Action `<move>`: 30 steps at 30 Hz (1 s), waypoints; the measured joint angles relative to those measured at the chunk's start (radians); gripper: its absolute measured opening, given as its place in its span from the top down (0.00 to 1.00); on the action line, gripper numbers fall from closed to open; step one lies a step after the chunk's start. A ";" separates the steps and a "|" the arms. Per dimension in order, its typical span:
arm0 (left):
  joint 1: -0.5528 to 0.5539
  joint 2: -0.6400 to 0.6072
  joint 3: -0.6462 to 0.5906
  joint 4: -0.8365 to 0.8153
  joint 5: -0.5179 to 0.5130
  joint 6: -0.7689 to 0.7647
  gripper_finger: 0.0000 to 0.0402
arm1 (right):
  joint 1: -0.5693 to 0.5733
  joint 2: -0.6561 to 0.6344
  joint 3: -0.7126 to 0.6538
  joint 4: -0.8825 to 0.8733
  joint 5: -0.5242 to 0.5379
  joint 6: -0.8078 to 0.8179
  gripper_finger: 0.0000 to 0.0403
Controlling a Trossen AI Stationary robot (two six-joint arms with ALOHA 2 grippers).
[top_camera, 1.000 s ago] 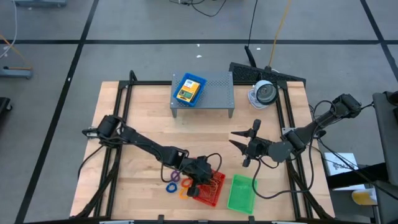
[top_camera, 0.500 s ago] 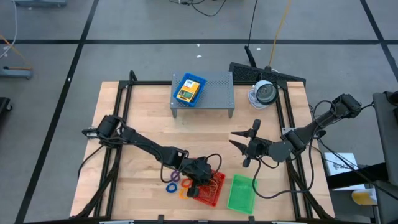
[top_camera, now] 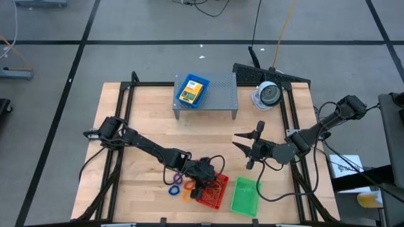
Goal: Pick & Place Office Desk Supplies
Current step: Put the red rubber band into the red bin, then put the purple spring rubberband into the green bin
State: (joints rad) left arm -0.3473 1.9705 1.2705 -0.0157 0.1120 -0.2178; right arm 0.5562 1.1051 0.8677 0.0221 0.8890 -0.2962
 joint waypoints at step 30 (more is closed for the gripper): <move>-0.073 -0.091 0.005 -0.158 -0.321 0.040 0.72 | 0.000 0.000 0.000 0.005 -0.001 0.000 0.65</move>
State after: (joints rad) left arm -0.4206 1.8793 1.2751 -0.1738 -0.2091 -0.1782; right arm 0.5562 1.1053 0.8677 0.0267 0.8879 -0.2958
